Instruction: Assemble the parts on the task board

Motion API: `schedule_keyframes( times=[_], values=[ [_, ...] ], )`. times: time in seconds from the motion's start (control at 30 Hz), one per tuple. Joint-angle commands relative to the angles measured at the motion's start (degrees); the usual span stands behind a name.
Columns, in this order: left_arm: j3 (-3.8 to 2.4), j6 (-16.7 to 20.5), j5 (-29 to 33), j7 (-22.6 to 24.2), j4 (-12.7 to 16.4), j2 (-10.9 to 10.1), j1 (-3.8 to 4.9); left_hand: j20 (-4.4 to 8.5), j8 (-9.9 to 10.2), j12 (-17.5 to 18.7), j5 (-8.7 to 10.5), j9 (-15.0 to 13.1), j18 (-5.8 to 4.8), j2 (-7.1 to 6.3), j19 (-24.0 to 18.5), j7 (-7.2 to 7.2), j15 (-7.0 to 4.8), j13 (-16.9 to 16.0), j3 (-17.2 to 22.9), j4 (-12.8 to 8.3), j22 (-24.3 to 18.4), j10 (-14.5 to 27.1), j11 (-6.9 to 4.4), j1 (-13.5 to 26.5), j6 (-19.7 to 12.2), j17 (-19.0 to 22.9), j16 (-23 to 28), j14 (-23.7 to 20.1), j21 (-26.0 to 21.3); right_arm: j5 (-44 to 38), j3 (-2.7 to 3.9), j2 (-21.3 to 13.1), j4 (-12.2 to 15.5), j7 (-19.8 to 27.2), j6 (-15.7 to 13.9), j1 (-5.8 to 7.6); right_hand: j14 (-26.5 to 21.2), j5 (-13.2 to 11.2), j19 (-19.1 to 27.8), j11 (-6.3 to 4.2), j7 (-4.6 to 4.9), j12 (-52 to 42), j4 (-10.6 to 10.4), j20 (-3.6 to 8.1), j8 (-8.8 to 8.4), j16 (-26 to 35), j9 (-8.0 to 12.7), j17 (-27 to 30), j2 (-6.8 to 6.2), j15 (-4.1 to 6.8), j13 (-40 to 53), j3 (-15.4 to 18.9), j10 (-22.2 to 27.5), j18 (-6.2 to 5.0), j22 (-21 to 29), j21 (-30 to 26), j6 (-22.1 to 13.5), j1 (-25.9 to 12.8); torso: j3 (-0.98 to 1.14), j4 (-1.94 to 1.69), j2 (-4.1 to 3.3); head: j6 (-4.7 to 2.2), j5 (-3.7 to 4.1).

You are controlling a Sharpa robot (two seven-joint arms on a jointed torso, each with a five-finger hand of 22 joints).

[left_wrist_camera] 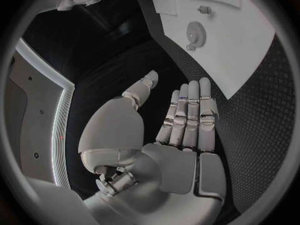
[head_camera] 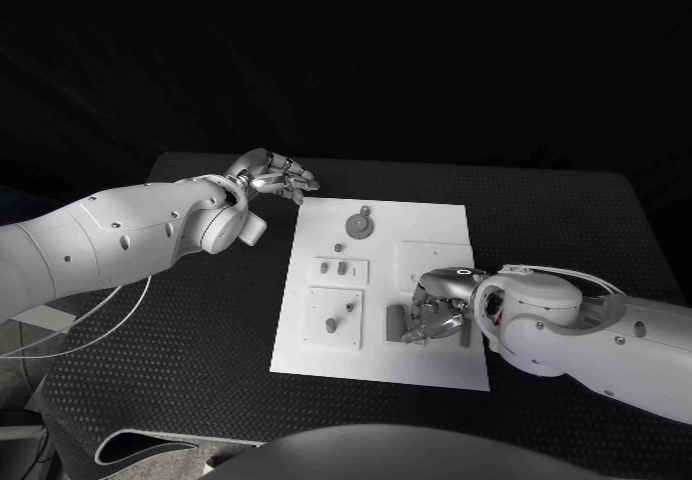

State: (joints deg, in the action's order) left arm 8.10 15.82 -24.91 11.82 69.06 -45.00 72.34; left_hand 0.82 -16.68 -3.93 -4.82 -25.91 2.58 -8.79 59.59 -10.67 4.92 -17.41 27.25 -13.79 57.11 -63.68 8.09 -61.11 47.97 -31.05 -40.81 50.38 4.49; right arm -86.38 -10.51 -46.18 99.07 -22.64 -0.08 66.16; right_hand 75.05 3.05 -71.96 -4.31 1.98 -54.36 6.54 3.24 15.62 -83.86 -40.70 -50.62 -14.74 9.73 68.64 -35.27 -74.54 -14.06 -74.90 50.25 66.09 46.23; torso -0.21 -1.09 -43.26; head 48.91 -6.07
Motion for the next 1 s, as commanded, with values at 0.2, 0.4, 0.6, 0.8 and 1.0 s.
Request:
schedule_keyframes(
  times=[0.2,0.4,0.6,0.8,1.0],
  values=[
    [-0.02,-0.6,0.3,0.2,0.2,0.0,0.04,0.0,-0.2,0.0,0.22,-0.1,1.11,-0.01,0.0,0.01,-0.04,-0.1,0.0,0.4,0.1,0.0,-0.13,0.5,0.5,-0.1,0.3,0.5,-0.2,5.8,0.17,-1.0,0.9,0.4,0.3,0.1,-0.6,-0.2,0.2,0.18,0.23,0.1,-0.9,-0.24,-0.36,0.0,0.1,0.2,-0.59,0.2,0.1,0.1,-0.1,-0.94,-0.9,-0.1,0.2,-0.4,0.01,0.03,0.0,0.03,-0.11],
    [-0.02,-0.6,0.3,0.2,0.2,0.0,0.04,0.01,-0.3,0.0,0.22,-0.1,1.12,0.0,0.0,0.03,-0.04,-0.1,0.0,0.4,0.1,0.0,-0.14,0.5,0.6,-0.1,0.3,0.5,-0.2,5.4,0.27,-1.1,1.0,0.3,0.5,0.18,-0.6,-0.2,0.2,0.18,0.22,0.1,-1.0,-0.23,-0.36,0.0,0.1,0.2,-0.57,0.21,0.1,0.0,-0.1,-0.94,-0.9,-0.1,0.2,-0.4,0.02,0.02,-0.01,-0.03,-0.17],
    [-0.01,-0.7,0.3,0.1,0.2,0.0,0.04,0.0,-0.3,0.0,0.22,-0.1,1.12,0.01,0.0,0.04,-0.04,-0.1,0.0,0.4,0.1,0.0,-0.14,0.4,0.6,-0.1,0.3,0.5,-0.2,2.1,0.28,-0.7,0.8,-0.2,-0.9,0.19,-0.5,-0.2,0.2,0.15,0.2,0.1,-1.3,-0.17,-0.36,0.0,0.0,0.0,-0.23,0.22,0.2,-0.1,-0.1,-0.94,-0.9,-0.1,0.3,-0.4,0.03,0.03,-0.02,-0.03,-0.15],
    [-0.01,-0.7,0.3,0.1,0.2,0.0,0.04,0.0,-0.3,-0.1,0.23,-0.1,1.11,0.03,0.0,0.05,-0.04,-0.1,0.0,0.4,0.1,0.0,-0.13,0.5,0.6,-0.1,0.3,0.5,-0.2,-1.4,0.28,0.7,0.2,-0.4,0.3,0.19,-0.4,-0.2,0.2,0.1,0.15,0.1,-1.5,-0.08,-0.34,-0.2,0.0,-0.2,0.53,0.26,0.3,-0.1,-0.2,-0.94,-1.0,0.0,0.4,0.0,0.01,0.04,-0.03,-0.01,-0.07],
    [-0.01,-0.8,0.3,0.1,0.2,0.0,0.04,-0.01,-0.3,-0.1,0.23,-0.1,1.11,0.07,0.0,0.08,-0.04,-0.1,0.0,0.4,0.1,0.0,-0.14,0.5,0.7,-0.2,0.3,0.5,-0.2,-3.5,0.24,1.5,-0.3,-0.6,1.9,0.18,-0.4,-0.2,0.2,0.09,0.13,0.1,-1.3,-0.06,-0.32,-0.2,-0.1,-0.2,0.53,0.26,0.4,0.0,-0.2,-0.94,-1.0,0.0,0.4,0.3,0.01,-0.02,0.0,0.06,0.0]
  ],
)
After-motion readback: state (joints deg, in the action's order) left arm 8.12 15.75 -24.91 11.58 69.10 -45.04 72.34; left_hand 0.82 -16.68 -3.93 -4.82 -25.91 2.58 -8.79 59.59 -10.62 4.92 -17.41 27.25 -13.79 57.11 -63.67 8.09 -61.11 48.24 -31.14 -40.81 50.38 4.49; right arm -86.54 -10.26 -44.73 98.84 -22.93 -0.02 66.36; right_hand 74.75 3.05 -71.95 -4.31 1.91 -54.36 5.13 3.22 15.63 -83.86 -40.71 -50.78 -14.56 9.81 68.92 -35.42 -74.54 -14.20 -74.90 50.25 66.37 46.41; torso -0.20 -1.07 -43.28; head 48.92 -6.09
